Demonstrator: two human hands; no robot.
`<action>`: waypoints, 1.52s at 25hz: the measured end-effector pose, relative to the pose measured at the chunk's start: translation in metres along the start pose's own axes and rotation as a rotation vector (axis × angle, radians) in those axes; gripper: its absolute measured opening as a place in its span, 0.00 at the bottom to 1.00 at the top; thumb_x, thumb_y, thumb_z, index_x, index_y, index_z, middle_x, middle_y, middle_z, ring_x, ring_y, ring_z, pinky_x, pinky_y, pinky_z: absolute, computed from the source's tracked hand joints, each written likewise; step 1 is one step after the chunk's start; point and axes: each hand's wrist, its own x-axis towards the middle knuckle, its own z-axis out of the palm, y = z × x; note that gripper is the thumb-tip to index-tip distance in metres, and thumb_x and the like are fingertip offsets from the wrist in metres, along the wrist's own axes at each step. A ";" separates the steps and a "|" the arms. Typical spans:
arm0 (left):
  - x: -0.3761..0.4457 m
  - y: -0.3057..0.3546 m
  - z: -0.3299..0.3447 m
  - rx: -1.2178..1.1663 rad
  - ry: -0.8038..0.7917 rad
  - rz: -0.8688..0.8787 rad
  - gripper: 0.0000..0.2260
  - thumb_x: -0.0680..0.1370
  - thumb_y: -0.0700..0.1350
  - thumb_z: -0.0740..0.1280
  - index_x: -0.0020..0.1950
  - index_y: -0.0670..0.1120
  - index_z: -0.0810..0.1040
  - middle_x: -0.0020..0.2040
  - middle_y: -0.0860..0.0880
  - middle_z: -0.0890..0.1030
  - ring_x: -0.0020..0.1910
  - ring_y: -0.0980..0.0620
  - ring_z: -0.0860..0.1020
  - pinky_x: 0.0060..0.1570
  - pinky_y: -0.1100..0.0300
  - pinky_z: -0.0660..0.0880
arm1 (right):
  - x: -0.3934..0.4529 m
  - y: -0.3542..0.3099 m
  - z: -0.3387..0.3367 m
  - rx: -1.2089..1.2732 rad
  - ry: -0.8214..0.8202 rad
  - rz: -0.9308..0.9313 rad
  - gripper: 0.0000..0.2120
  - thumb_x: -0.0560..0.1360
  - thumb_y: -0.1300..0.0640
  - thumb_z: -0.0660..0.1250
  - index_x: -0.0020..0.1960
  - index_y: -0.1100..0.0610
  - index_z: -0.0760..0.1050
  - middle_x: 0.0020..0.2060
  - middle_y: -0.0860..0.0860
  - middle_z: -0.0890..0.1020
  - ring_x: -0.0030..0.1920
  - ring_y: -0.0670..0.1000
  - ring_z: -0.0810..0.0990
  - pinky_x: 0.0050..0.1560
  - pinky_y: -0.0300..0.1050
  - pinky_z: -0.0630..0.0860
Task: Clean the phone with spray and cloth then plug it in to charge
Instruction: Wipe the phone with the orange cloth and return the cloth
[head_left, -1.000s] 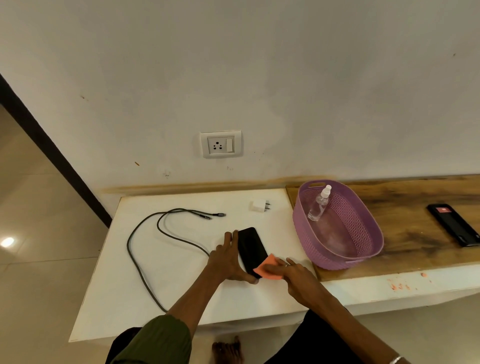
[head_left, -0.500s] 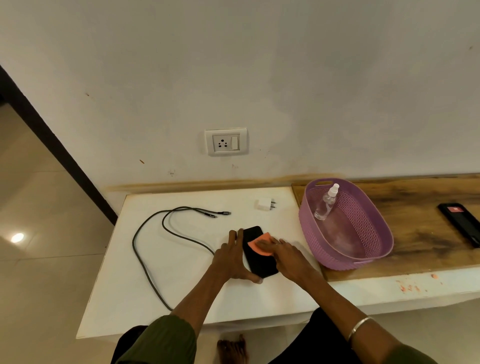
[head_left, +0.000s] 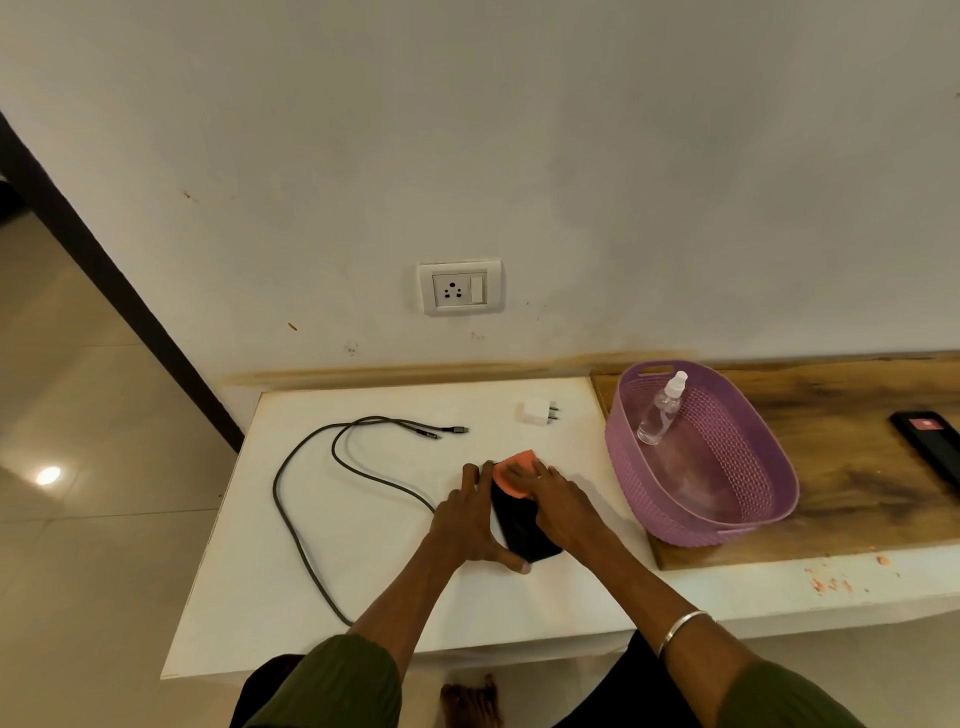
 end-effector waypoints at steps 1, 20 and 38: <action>0.000 0.000 0.000 0.008 -0.001 -0.001 0.67 0.52 0.70 0.78 0.78 0.51 0.42 0.75 0.47 0.54 0.64 0.41 0.73 0.60 0.43 0.76 | -0.004 -0.002 0.000 -0.022 0.006 -0.022 0.28 0.80 0.52 0.62 0.76 0.55 0.57 0.75 0.53 0.65 0.72 0.54 0.67 0.73 0.43 0.62; -0.001 0.004 -0.001 0.080 -0.001 -0.057 0.69 0.51 0.70 0.78 0.79 0.50 0.42 0.74 0.45 0.54 0.61 0.42 0.75 0.56 0.47 0.77 | -0.064 0.023 0.017 -0.074 -0.057 -0.228 0.33 0.80 0.67 0.59 0.74 0.36 0.59 0.79 0.48 0.56 0.78 0.60 0.56 0.74 0.53 0.63; 0.002 0.010 0.002 0.016 -0.007 -0.001 0.67 0.52 0.70 0.78 0.78 0.52 0.41 0.74 0.47 0.54 0.65 0.42 0.72 0.60 0.45 0.76 | -0.021 0.026 -0.016 -0.127 0.097 -0.124 0.24 0.78 0.41 0.62 0.69 0.52 0.67 0.63 0.54 0.76 0.59 0.54 0.76 0.66 0.50 0.74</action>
